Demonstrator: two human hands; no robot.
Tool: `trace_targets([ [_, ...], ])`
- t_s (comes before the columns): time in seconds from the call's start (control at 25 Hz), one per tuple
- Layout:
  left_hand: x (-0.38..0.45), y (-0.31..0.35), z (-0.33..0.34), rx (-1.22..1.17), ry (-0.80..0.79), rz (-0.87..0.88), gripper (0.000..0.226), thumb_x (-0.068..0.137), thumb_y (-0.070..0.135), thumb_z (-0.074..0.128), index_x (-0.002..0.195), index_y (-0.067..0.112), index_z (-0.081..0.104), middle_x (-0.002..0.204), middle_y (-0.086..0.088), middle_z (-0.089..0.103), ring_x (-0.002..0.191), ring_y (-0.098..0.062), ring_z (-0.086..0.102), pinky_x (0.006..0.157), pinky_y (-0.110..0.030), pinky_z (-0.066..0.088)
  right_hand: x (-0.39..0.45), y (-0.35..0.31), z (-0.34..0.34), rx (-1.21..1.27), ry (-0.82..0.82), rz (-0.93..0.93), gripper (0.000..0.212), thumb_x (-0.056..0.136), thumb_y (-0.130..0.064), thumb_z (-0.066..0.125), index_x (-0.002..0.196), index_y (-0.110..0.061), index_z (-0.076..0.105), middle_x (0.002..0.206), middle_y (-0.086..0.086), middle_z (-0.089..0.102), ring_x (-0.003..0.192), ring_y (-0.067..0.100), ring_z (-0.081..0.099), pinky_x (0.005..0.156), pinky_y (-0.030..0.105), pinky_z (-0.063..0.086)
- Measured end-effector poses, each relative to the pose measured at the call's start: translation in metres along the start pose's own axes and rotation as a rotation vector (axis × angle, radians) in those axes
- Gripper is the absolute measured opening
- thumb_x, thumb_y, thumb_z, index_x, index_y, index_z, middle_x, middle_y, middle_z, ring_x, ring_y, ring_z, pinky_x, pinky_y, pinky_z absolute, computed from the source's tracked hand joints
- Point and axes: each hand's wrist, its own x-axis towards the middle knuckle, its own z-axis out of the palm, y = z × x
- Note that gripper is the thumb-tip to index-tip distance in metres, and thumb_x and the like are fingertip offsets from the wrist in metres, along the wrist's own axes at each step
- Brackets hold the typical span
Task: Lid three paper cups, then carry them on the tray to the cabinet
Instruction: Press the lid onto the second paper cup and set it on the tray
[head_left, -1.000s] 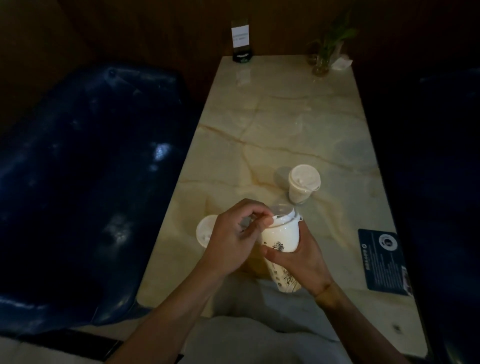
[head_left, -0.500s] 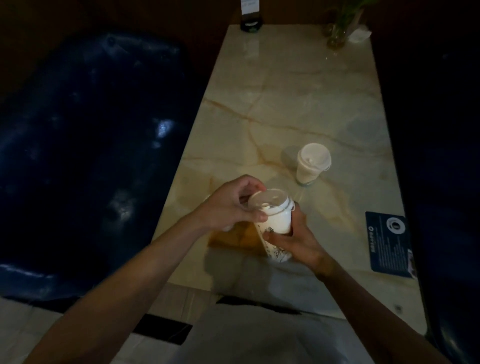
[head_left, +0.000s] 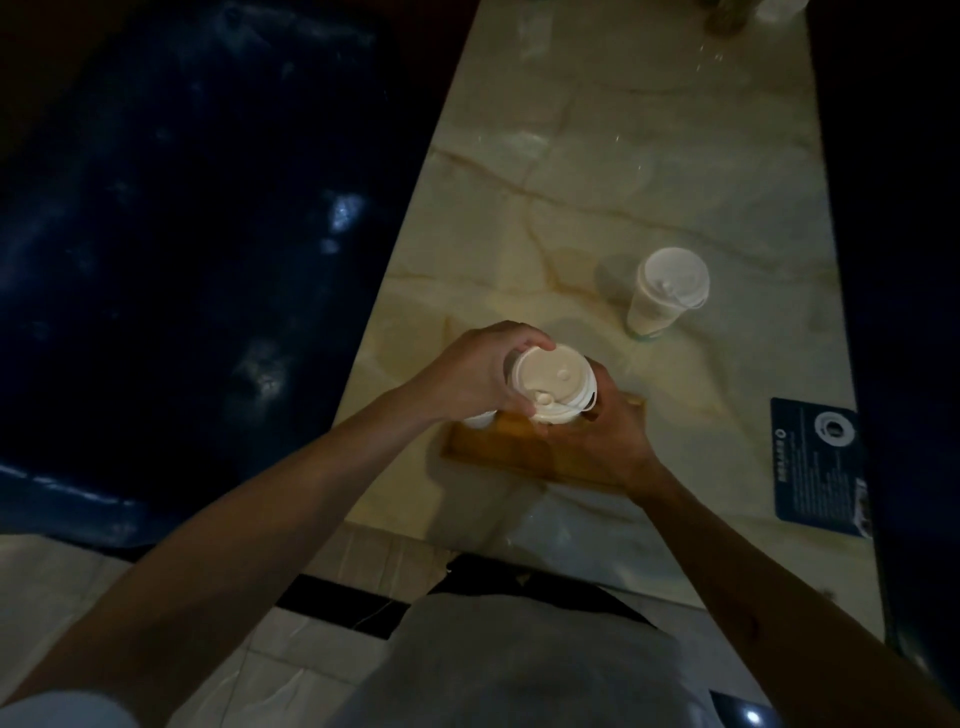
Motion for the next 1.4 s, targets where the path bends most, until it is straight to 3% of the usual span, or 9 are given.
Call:
trace_targets([
  [0.08, 0.0, -0.009, 0.003, 0.032, -0.018, 0.002, 0.073, 0.057, 0.018, 0.092, 0.123, 0.024, 0.06, 0.127, 0.006, 0.062, 0.11, -0.011, 0.059, 0.091, -0.024, 0.048, 0.001, 0.004, 0.005, -0.01, 0.008, -0.001, 0.086, 0.059, -0.013, 0.093, 0.132, -0.022, 0.049, 0.115, -0.029, 0.057, 0.106, -0.018, 0.056, 0.081, -0.005, 0.039],
  [0.28, 0.001, -0.026, 0.011, 0.151, -0.021, 0.022, 0.071, 0.057, 0.023, 0.091, 0.121, 0.026, 0.062, 0.13, 0.007, 0.063, 0.12, -0.013, 0.053, 0.097, -0.029, 0.046, 0.001, 0.02, 0.01, 0.008, -0.014, -0.012, 0.086, 0.058, -0.006, 0.092, 0.127, -0.034, 0.048, 0.118, -0.024, 0.061, 0.106, -0.02, 0.055, 0.084, -0.001, 0.041],
  [0.4, 0.001, -0.031, 0.014, 0.209, 0.003, 0.06, 0.069, 0.055, 0.027, 0.091, 0.119, 0.028, 0.064, 0.127, 0.008, 0.065, 0.12, -0.012, 0.052, 0.098, -0.03, 0.045, 0.001, 0.025, 0.013, 0.003, -0.003, -0.018, 0.082, 0.062, -0.007, 0.091, 0.129, -0.033, 0.051, 0.116, -0.036, 0.063, 0.106, -0.018, 0.057, 0.081, -0.001, 0.042],
  [0.56, 0.003, -0.033, 0.016, 0.28, -0.003, 0.125, 0.068, 0.056, 0.033, 0.09, 0.12, 0.026, 0.065, 0.128, 0.009, 0.065, 0.125, -0.016, 0.051, 0.102, -0.038, 0.045, 0.004, 0.024, 0.016, -0.054, -0.006, -0.075, 0.079, 0.064, -0.013, 0.09, 0.124, -0.044, 0.051, 0.12, -0.042, 0.057, 0.112, -0.017, 0.054, 0.092, 0.001, 0.038],
  [0.76, 0.004, -0.033, 0.016, 0.301, 0.012, 0.15, 0.066, 0.059, 0.031, 0.09, 0.121, 0.023, 0.066, 0.132, 0.008, 0.064, 0.133, -0.021, 0.046, 0.108, -0.034, 0.038, 0.009, 0.025, 0.019, -0.072, -0.001, -0.135, 0.081, 0.066, -0.013, 0.09, 0.13, -0.036, 0.047, 0.126, -0.04, 0.052, 0.117, -0.016, 0.051, 0.099, 0.004, 0.036],
  [0.92, 0.004, -0.032, 0.019, 0.302, 0.026, 0.169, 0.062, 0.063, 0.031, 0.089, 0.12, 0.023, 0.066, 0.133, 0.009, 0.063, 0.133, -0.02, 0.046, 0.108, -0.03, 0.033, 0.004, 0.028, 0.015, -0.073, 0.016, -0.162, 0.084, 0.065, -0.017, 0.087, 0.133, -0.038, 0.043, 0.132, -0.034, 0.049, 0.122, -0.013, 0.049, 0.103, 0.008, 0.036],
  [1.12, 0.006, -0.032, 0.02, 0.313, 0.025, 0.161, 0.063, 0.062, 0.031, 0.087, 0.121, 0.026, 0.066, 0.131, 0.009, 0.064, 0.133, -0.017, 0.044, 0.106, -0.028, 0.032, 0.004, 0.036, 0.013, -0.077, -0.006, -0.126, 0.087, 0.065, -0.016, 0.09, 0.137, -0.009, 0.043, 0.135, -0.008, 0.052, 0.126, 0.002, 0.051, 0.11, 0.023, 0.038],
  [1.24, 0.007, -0.033, 0.02, 0.316, 0.015, 0.156, 0.064, 0.062, 0.032, 0.087, 0.122, 0.027, 0.065, 0.131, 0.009, 0.064, 0.134, -0.017, 0.044, 0.108, -0.032, 0.034, 0.002, 0.028, 0.012, -0.061, -0.016, -0.12, 0.086, 0.065, -0.016, 0.09, 0.136, -0.009, 0.043, 0.133, -0.003, 0.053, 0.124, -0.006, 0.05, 0.108, 0.015, 0.037],
  [1.4, 0.006, -0.033, 0.021, 0.326, 0.003, 0.136, 0.063, 0.064, 0.033, 0.088, 0.122, 0.028, 0.064, 0.132, 0.01, 0.063, 0.134, -0.016, 0.043, 0.108, -0.031, 0.035, -0.002, 0.011, 0.012, -0.027, -0.017, -0.15, 0.084, 0.068, -0.05, 0.08, 0.13, -0.009, 0.042, 0.126, 0.006, 0.054, 0.119, -0.003, 0.048, 0.104, 0.004, 0.033],
])
